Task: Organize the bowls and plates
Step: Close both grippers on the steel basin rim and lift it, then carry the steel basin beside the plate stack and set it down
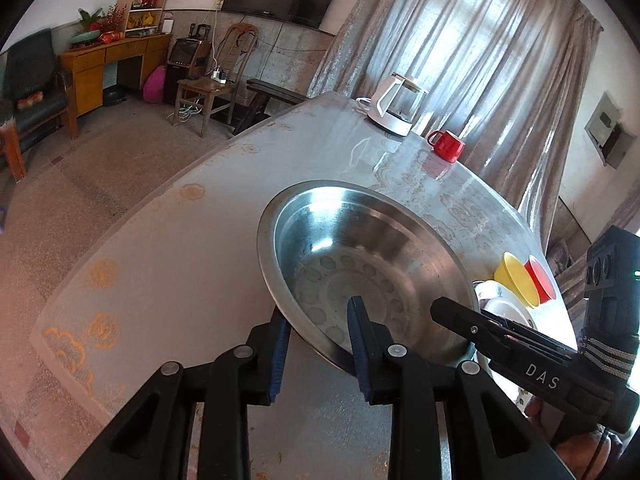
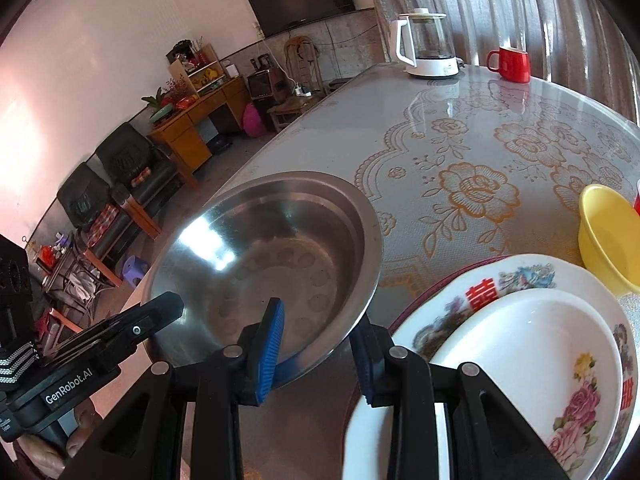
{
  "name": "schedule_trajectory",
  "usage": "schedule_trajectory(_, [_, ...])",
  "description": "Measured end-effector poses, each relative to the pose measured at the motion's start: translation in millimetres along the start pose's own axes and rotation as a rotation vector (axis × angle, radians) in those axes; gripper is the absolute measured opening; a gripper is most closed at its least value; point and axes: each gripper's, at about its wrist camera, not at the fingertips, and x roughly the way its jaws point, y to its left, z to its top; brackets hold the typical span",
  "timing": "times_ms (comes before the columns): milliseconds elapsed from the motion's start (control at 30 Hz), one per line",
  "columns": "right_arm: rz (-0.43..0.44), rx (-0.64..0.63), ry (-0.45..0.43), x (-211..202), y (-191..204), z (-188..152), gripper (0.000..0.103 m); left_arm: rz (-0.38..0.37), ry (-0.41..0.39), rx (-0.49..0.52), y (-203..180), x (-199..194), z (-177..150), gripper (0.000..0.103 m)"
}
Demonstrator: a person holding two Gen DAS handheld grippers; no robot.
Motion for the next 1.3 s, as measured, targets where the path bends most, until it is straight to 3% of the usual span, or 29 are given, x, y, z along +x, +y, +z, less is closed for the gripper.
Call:
schedule_trajectory(467, [0.013,-0.045,0.036,6,26,-28,0.033,0.087,-0.008,0.024,9,-7,-17,0.03])
schedule_trajectory(867, [0.021,0.006,-0.008,-11,12,-31,0.033,0.166,-0.079,0.073,5,-28,-20,0.03])
schedule_trajectory(1300, [0.014,0.083,-0.098,-48,-13,-34,0.033,0.151,-0.115,0.186,-31,-39,-21,0.03])
